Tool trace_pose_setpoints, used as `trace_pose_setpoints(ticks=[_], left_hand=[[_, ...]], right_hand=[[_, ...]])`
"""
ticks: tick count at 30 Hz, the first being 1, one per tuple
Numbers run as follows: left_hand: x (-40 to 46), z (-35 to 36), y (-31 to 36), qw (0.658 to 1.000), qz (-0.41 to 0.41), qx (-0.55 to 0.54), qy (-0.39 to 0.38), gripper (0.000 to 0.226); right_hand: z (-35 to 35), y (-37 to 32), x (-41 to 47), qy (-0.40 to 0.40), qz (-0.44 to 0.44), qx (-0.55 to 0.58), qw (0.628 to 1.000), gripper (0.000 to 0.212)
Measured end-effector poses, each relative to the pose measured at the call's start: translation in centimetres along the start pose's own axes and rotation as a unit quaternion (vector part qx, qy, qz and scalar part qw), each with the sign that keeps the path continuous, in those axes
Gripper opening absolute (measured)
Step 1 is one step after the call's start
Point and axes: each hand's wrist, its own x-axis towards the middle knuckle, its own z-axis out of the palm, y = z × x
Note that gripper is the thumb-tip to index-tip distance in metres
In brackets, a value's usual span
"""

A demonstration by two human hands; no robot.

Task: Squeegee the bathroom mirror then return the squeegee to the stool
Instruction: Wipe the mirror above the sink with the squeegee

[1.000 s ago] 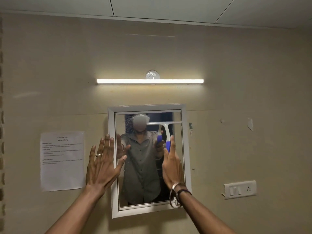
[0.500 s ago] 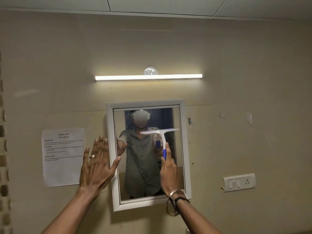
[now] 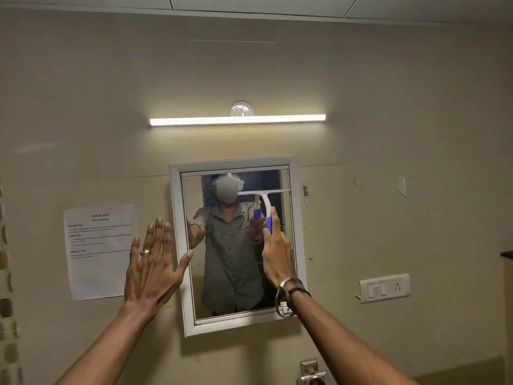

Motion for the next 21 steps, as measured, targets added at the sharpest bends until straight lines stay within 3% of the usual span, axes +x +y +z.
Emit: trace_pose_setpoints(ticks=[11,14,21], left_hand=[[-1.3,1.3,-0.2,1.000,0.005,-0.001,-0.009,0.094],[-1.5,1.4,-0.2,1.000,0.007,-0.001,-0.013,0.094],[-0.1,0.6,-0.6,1.000,0.001,-0.001,-0.014,0.093]], right_hand=[[2.8,5.3,-11.0,-0.066,0.047,0.019,0.997,0.076],[2.8,5.8,-13.1,-0.064,0.064,0.034,0.995,0.059],[2.5,1.4,-7.9,-0.016,0.037,0.068,0.997,0.059]])
